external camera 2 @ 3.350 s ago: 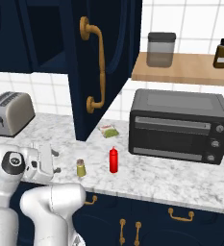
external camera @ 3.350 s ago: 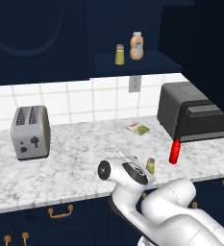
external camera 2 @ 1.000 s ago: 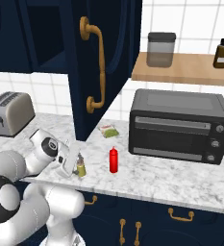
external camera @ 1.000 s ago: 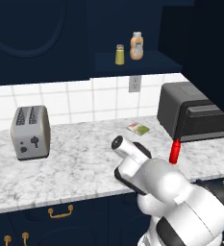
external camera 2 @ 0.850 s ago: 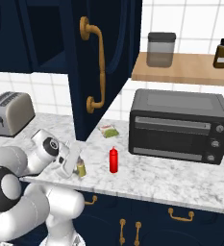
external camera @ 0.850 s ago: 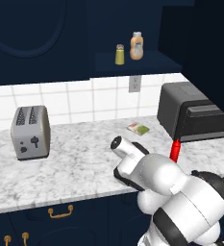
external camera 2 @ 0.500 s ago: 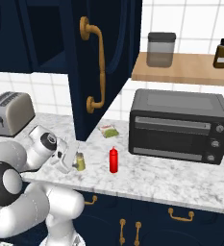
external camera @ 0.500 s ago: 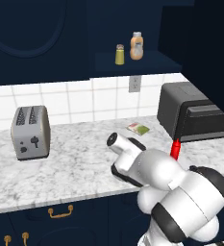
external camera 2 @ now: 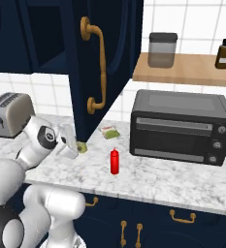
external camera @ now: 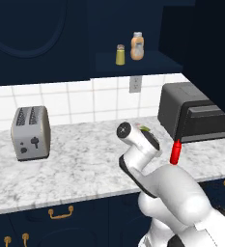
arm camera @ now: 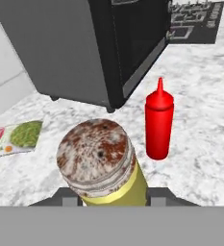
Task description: Put the shaker and condiment bottle from the counter next to their counterparts in the cabinet.
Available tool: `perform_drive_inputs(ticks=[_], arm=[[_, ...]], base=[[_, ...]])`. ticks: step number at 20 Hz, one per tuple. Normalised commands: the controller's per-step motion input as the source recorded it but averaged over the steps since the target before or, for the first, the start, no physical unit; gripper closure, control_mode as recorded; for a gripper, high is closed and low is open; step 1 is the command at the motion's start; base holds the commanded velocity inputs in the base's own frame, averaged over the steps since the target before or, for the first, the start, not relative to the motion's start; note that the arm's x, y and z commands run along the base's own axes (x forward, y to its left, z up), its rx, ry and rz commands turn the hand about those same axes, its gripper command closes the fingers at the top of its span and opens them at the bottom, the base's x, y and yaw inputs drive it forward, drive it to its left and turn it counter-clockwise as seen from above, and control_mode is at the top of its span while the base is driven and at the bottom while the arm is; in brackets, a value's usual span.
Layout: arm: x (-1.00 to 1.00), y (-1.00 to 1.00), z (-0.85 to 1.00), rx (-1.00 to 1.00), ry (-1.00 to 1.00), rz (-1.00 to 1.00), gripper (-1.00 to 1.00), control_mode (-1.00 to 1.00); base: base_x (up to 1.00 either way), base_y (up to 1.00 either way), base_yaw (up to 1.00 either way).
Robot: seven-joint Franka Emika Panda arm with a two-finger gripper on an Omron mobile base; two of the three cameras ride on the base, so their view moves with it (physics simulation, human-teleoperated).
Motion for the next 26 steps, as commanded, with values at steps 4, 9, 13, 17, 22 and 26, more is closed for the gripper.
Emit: perform_drive_inputs(ticks=[4,9,13,17,22,26], arm=[[-0.08,-0.03,0.70,-0.01,-0.04,0.40,1.00,-1.00],[-0.05,0.07,0.60,-0.01,0.01,0.40,1.00,-1.00],[0.00,0.33,0.62,-0.07,0.04,0.36,1.00,-1.00],[-0.02,0.67,0.02,-0.17,0.00,0.26,1.00,-1.00],[0.00,0.27,0.52,-0.08,-0.01,0.22,1.00,-1.00],[0.01,0.20,0.76,-0.02,0.02,0.25,1.00,-1.00]], base=[[0.00,0.00,0.00],[0.00,0.00,0.00],[0.00,0.00,0.00],[0.00,0.00,0.00],[0.00,0.00,0.00],[0.00,0.00,0.00]])
